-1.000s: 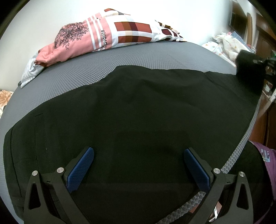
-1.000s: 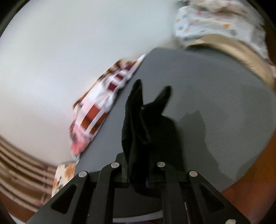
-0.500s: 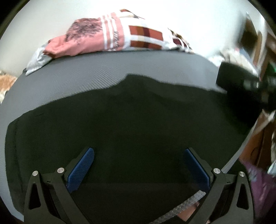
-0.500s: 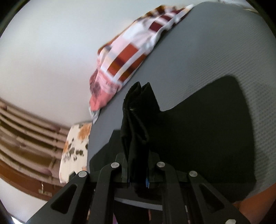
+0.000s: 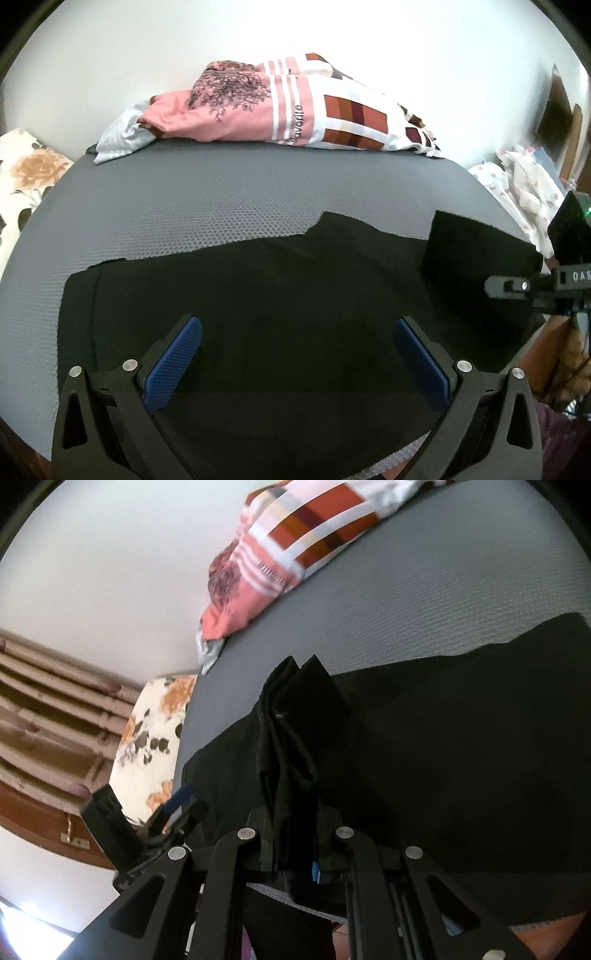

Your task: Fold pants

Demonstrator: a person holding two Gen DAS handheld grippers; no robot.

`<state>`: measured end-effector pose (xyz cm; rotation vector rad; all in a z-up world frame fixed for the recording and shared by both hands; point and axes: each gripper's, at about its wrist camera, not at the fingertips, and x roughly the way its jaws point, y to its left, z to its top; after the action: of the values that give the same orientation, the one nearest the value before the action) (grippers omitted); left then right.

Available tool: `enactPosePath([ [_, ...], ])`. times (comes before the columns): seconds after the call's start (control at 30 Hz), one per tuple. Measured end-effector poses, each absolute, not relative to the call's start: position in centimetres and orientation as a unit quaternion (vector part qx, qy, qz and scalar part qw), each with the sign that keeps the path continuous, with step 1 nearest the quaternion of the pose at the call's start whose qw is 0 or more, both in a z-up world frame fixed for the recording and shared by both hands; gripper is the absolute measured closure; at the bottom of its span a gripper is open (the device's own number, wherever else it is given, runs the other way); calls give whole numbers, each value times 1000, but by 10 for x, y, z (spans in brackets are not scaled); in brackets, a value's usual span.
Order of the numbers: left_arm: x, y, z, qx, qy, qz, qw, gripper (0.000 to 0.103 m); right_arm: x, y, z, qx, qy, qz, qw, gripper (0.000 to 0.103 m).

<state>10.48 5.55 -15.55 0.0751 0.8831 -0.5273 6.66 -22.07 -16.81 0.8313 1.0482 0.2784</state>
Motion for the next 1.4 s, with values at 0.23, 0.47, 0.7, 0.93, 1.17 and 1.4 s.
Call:
enactPosePath([
  [0.23,113,67,-147,16,419,-232,878,0,84,-173,-174,334,506,140,783,92],
  [0.47,123,81,-147,-18,427,-216,878,0,87,-148,-178,292,521,144,789,91],
  [0.7,125,82,-149,-25,433,-215,875,0,87,-136,-183,260,529,139,795,86],
  [0.93,125,78,-153,-19,439,-218,871,0,87,-133,-185,287,529,164,781,66],
  [1.17,123,74,-154,-2,437,-217,873,0,84,-154,-178,394,487,260,735,51],
  [1.4,123,79,-151,-12,434,-215,875,0,63,-221,-168,477,435,272,714,48],
])
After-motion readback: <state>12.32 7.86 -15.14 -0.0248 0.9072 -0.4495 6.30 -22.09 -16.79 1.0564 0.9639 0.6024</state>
